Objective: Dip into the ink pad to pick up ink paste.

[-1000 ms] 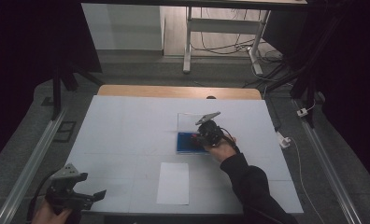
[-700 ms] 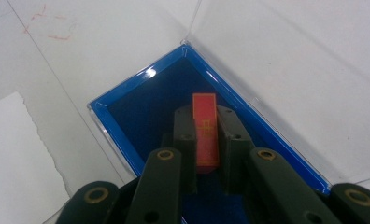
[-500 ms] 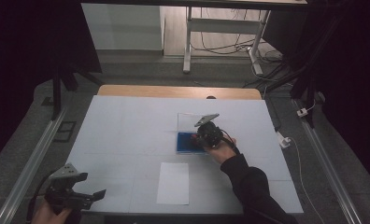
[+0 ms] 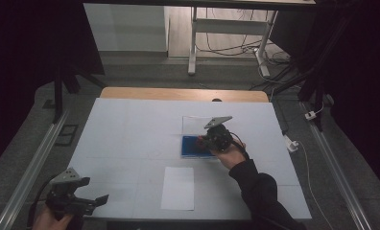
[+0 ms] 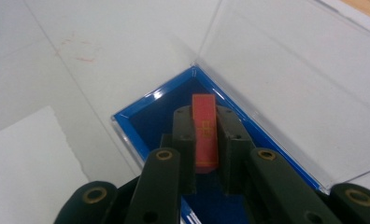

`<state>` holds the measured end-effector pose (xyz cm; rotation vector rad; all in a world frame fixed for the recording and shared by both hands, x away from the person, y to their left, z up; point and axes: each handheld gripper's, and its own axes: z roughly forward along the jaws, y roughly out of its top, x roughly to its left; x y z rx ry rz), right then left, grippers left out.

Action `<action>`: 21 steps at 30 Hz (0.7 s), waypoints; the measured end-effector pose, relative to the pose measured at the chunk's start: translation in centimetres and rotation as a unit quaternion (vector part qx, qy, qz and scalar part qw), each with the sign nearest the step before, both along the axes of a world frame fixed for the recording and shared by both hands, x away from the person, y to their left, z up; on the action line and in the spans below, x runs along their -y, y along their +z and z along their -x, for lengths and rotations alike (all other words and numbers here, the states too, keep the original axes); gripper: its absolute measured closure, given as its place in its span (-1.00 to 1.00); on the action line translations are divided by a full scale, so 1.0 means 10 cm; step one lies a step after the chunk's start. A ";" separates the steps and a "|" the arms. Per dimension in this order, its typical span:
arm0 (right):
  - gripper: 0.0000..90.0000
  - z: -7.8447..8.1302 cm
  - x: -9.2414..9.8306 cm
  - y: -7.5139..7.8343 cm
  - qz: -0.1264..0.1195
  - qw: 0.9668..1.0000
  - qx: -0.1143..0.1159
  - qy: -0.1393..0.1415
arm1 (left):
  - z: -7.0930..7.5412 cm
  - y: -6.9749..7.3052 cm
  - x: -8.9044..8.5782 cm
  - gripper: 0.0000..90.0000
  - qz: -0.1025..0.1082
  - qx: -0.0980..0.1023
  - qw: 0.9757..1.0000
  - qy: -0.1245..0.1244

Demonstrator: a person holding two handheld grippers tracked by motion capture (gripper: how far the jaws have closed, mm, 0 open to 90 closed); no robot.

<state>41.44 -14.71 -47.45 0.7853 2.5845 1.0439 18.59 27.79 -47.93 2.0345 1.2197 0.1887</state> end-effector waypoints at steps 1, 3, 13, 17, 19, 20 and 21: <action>0.76 0.01 0.01 0.01 0.000 1.000 0.001 0.001 | 0.00 0.00 0.00 -0.97 0.001 0.000 1.000 0.001; 0.76 0.04 0.03 0.03 -0.008 1.000 0.003 0.007 | 0.00 0.00 0.00 -0.97 0.000 0.000 1.000 0.002; 0.76 0.14 0.13 0.13 -0.022 1.000 -0.003 0.008 | 0.00 0.00 -0.01 -0.97 0.002 0.002 1.000 0.000; 0.76 0.19 0.15 0.18 -0.028 0.999 -0.001 0.019 | 0.01 0.00 -0.01 -0.97 0.005 0.003 1.000 0.002; 0.76 0.23 0.16 0.20 -0.026 0.999 -0.001 0.024 | 0.01 0.00 -0.01 -0.97 0.006 0.004 1.000 0.003; 0.76 0.24 0.16 0.20 -0.027 0.999 -0.001 0.025 | 0.01 0.00 -0.02 -0.97 0.006 0.004 1.000 0.004; 0.76 0.26 0.17 0.21 -0.027 0.999 -0.001 0.025 | 0.01 0.00 -0.02 -0.97 0.006 0.003 1.000 0.003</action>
